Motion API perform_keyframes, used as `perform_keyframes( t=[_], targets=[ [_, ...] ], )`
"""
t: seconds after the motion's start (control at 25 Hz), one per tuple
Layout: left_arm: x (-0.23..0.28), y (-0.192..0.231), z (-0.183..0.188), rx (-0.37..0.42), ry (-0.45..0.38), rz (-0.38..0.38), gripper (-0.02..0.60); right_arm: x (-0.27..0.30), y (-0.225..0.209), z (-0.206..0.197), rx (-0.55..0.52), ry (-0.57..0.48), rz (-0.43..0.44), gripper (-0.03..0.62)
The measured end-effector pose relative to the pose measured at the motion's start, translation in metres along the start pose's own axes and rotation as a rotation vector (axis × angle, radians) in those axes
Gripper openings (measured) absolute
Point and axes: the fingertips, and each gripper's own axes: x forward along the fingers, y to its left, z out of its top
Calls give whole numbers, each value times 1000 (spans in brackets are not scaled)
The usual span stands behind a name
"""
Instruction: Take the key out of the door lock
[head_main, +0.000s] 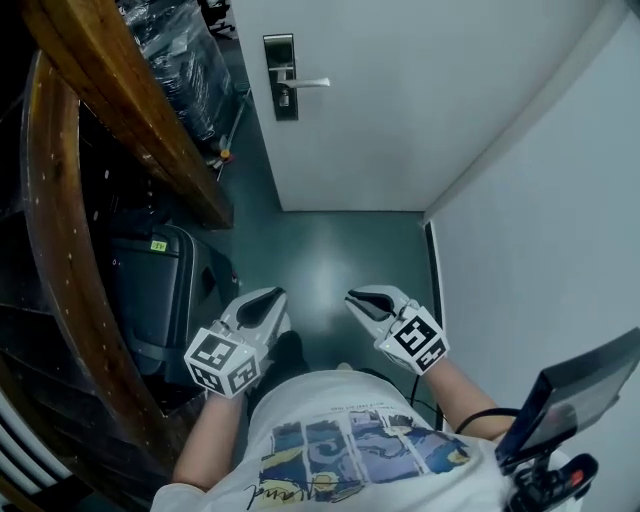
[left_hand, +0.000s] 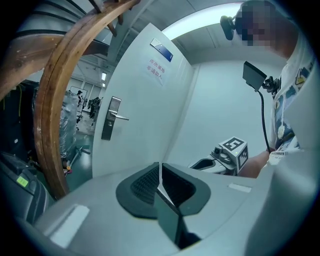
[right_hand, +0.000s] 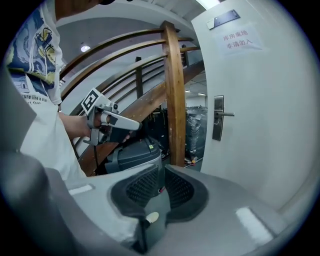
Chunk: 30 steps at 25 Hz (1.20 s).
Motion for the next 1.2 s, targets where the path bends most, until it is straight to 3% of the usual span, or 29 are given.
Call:
perform_keyframes(
  t=[0.28, 0.48, 0.76, 0.92, 1.2],
  targets=[
    [14, 96, 56, 63, 10, -68, 48, 85, -50, 67, 86, -24, -71, 29],
    [33, 156, 88, 93, -1, -85, 71, 132, -85, 97, 227, -85, -104, 39],
    [72, 205, 121, 92, -22, -106, 112, 177, -140, 119, 345, -134, -105, 57],
    [100, 237, 141, 75, -22, -113, 157, 201, -180, 132, 483, -208, -72, 70],
    [169, 303, 211, 131, -56, -122, 240, 238, -261, 147, 669, -277, -32, 97]
  ],
)
